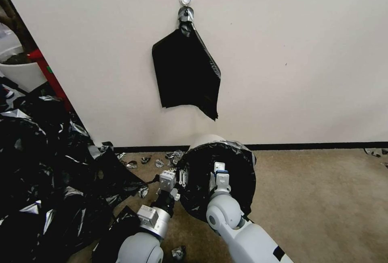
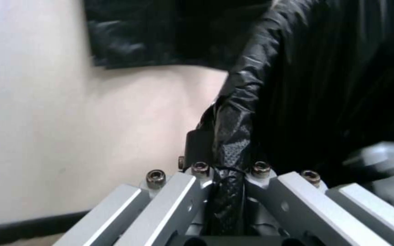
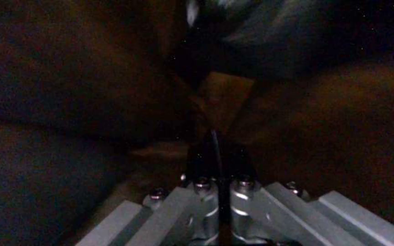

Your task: Place a trash bag onto the trash bin.

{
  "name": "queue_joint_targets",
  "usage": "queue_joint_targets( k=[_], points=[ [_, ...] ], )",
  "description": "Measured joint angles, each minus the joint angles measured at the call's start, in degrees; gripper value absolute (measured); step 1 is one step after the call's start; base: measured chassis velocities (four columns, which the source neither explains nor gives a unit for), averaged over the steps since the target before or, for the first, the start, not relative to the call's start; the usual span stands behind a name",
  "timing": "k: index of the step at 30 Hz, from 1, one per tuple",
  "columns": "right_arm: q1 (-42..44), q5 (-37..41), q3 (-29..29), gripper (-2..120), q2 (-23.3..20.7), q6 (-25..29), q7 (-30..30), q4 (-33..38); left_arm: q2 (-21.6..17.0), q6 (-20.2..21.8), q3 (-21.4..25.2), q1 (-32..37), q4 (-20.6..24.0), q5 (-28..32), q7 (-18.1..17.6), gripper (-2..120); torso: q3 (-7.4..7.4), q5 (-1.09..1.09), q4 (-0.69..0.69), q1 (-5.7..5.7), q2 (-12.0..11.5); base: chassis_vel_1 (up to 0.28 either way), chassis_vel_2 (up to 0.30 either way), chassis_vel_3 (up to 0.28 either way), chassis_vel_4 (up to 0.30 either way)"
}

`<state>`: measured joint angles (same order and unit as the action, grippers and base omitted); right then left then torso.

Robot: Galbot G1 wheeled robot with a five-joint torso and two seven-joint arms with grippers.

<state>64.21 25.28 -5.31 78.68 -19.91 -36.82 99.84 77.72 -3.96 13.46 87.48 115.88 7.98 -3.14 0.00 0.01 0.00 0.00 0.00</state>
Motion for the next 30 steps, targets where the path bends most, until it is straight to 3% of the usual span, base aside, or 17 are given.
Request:
queue_joint_targets(
  k=[6,11,13,14,15,17,18,20,21,23,24,27,30],
  points=[
    [4.8,-1.2,0.7,20,-2.9,0.8,12.0,9.2,-0.1,3.1,0.0,-2.0,-2.8,1.2,-2.9,1,0.0,-0.01,0.0,0.0,0.0,0.0,0.0,0.0,0.0],
    [7.6,-5.5,0.8,33,-4.2,0.7,16.0,13.0,0.0,5.8,-0.4,-3.9,-4.7,3.4,-5.8,1,0.0,-0.01,-0.01,0.0,0.0,0.0,0.0,0.0,0.0],
    [9.9,-11.8,1.5,43,-5.0,2.1,18.5,15.8,0.0,10.6,-0.8,-5.6,-5.0,7.6,-11.1,1,0.0,0.0,0.0,0.0,0.0,0.0,0.0,0.0,0.0],
    [11.3,-16.3,2.3,48,-5.3,4.6,20.1,17.3,0.0,14.8,-1.0,-6.5,-4.4,12.2,-15.5,1,0.0,-0.01,0.0,0.0,0.0,0.0,0.0,0.0,0.0],
    [11.3,-16.3,2.3,48,-5.3,4.6,20.1,17.3,0.0,14.8,-1.0,-6.5,-4.4,12.2,-15.5,1,0.0,-0.01,0.0,0.0,0.0,0.0,0.0,0.0,0.0],
    [13.3,-26.6,4.5,58,-5.4,12.0,22.0,19.5,-0.2,23.9,-0.8,-8.6,-2.6,25.9,-25.8,1,0.0,0.0,-0.01,0.0,0.0,0.0,0.0,0.0,0.0],
    [13.3,-26.6,4.5,58,-5.4,12.0,22.0,19.5,-0.2,23.9,-0.8,-8.6,-2.6,25.9,-25.8,1,0.0,0.0,-0.01,0.0,0.0,0.0,0.0,0.0,0.0],
    [13.7,-35.3,7.4,70,-4.4,18.6,22.2,20.8,-0.7,31.1,0.2,-9.3,-0.2,37.8,-34.2,1,0.0,0.0,-0.01,0.0,0.0,0.0,0.0,0.0,0.0],
    [13.7,-35.3,7.4,70,-4.4,18.6,22.2,20.8,-0.7,31.1,0.2,-9.3,-0.2,37.8,-34.2,1,0.0,0.0,-0.01,0.0,0.0,0.0,0.0,0.0,0.0],
    [13.6,-37.5,8.7,80,-3.4,19.8,21.6,22.5,-1.3,36.0,0.9,-9.3,2.1,44.5,-38.4,1,0.0,-0.01,0.0,0.0,0.0,0.0,0.0,0.0,0.0],
    [13.6,-37.5,8.7,80,-3.4,19.8,21.6,22.5,-1.3,36.0,0.9,-9.3,2.1,44.5,-38.4,1,0.0,-0.01,0.0,0.0,0.0,0.0,0.0,0.0,0.0],
    [13.5,-35.9,8.6,96,-2.9,19.0,20.7,23.1,-1.7,38.8,1.8,-9.2,3.1,47.4,-41.3,1,0.0,0.0,0.0,0.0,0.0,0.0,0.0,0.0,0.0],
    [13.6,-35.6,8.5,99,-2.9,18.8,20.5,22.4,-1.6,41.1,2.1,-9.3,3.1,49.1,-42.6,1,0.0,-0.01,0.0,0.0,0.0,0.0,0.0,0.0,0.0]
  ],
)
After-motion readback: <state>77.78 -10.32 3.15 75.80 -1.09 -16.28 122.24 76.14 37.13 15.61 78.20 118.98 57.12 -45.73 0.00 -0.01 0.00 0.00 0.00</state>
